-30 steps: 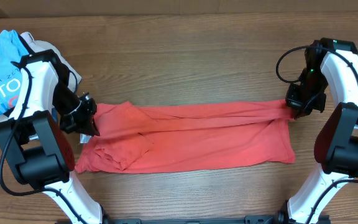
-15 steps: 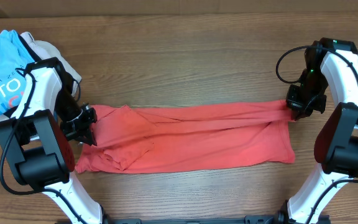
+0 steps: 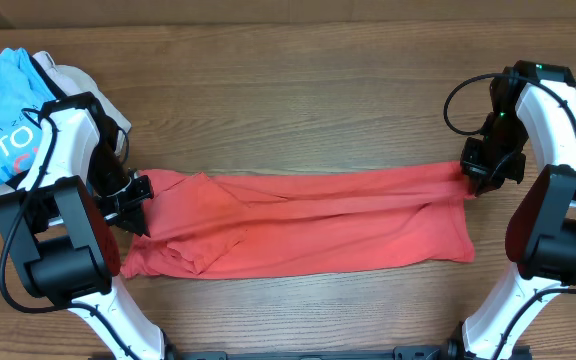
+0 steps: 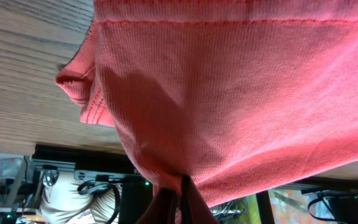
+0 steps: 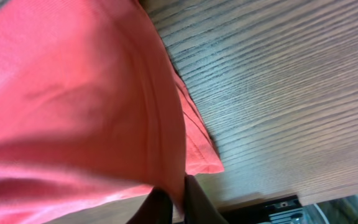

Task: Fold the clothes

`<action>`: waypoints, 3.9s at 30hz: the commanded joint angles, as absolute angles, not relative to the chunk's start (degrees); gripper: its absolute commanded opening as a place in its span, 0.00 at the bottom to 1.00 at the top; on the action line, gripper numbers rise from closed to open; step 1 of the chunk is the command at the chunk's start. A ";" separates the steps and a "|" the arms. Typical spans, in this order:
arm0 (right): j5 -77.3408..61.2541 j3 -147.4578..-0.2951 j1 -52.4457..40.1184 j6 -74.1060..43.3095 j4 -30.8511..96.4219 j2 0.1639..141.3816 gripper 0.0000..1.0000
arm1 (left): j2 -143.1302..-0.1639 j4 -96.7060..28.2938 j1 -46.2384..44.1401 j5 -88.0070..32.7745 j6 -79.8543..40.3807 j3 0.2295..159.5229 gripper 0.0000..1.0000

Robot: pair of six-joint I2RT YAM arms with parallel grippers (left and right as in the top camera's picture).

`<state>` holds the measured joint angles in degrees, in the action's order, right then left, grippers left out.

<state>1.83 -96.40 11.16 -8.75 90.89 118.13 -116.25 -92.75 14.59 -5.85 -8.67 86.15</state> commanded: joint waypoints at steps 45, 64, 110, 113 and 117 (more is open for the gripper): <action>2.50 -96.77 11.33 -8.58 90.15 115.61 0.25 | -113.14 -79.57 12.19 -10.07 -8.71 81.17 0.04; -11.18 -96.75 16.32 -3.11 89.91 115.61 0.40 | -113.14 -65.41 12.45 -3.44 -14.41 70.22 0.09; -21.10 -76.44 20.95 3.49 74.28 115.63 0.67 | -110.59 -75.48 12.19 -7.09 -13.74 82.89 0.05; -20.99 -76.44 20.95 3.49 72.88 115.63 0.68 | -110.43 -75.70 12.19 -7.33 -13.72 82.94 0.06; -16.21 -76.44 20.97 3.03 71.92 115.63 0.68 | -110.45 -76.49 12.19 -7.31 -13.41 82.94 0.06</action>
<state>-19.31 -76.71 20.99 3.03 72.47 117.69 -111.96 -76.07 12.45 -6.63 -14.63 81.91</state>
